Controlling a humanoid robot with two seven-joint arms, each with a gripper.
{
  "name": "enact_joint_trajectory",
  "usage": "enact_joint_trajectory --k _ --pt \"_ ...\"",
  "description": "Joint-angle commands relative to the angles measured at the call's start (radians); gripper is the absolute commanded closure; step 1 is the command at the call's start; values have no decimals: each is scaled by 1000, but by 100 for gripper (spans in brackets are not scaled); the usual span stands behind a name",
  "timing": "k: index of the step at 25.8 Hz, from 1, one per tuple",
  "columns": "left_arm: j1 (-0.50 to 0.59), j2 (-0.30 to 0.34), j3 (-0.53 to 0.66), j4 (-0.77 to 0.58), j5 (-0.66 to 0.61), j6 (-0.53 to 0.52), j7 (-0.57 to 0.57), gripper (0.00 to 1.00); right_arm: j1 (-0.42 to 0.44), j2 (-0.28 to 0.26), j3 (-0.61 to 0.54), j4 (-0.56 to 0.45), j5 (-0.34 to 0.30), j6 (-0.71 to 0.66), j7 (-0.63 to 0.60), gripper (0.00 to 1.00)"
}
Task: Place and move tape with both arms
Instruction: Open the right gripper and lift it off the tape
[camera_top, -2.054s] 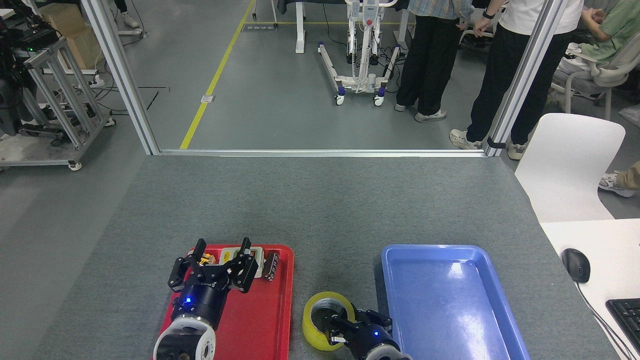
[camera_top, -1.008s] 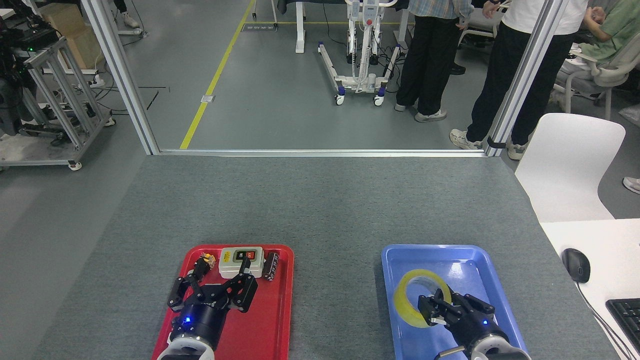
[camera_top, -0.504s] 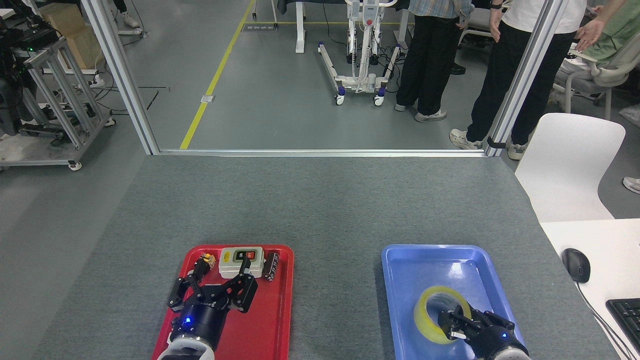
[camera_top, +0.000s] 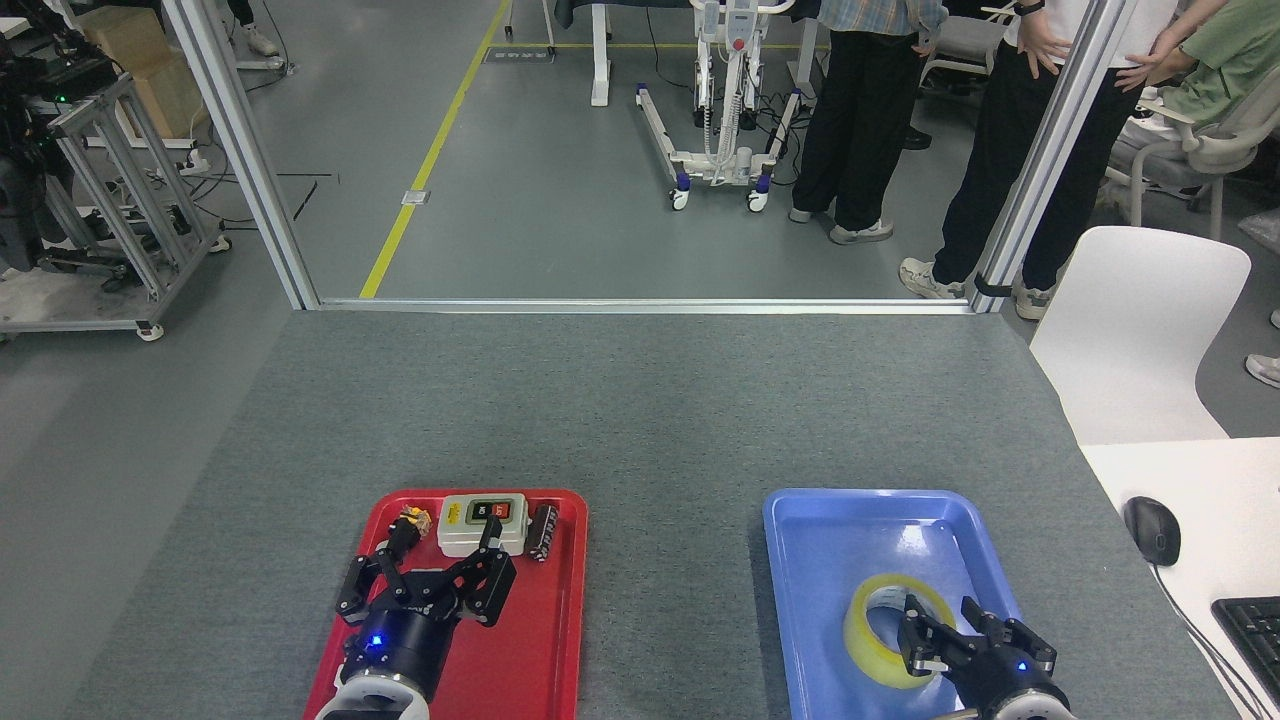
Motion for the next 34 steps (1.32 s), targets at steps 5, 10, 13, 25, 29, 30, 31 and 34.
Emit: enact_joint_trajectory --k 5,10,13,25,29,30,31,34 --pt "-1 0 -1 2 1 0 -3 0 10 6 -20 -74 1 -35 -221 0" --pt "-1 0 -1 2 1 0 -5 0 34 9 -52 -86 4 -63 -409 0" --pt "-1 0 -1 2 1 0 -5 0 37 12 -58 -87 9 -56 -434 0" --pt "1 0 -1 2 1 0 -5 0 43 15 -71 -91 7 -61 -435 0" --pt "1 0 -1 2 1 0 -5 0 42 15 -71 -91 7 -63 -435 0" --pt "1 0 -1 2 1 0 -5 0 39 17 -69 -87 6 -61 -435 0" --pt "1 0 -1 2 1 0 -5 0 37 17 -71 -87 6 -61 -435 0" --pt "1 0 -1 2 1 0 -5 0 33 20 -63 -80 6 -56 -435 0"
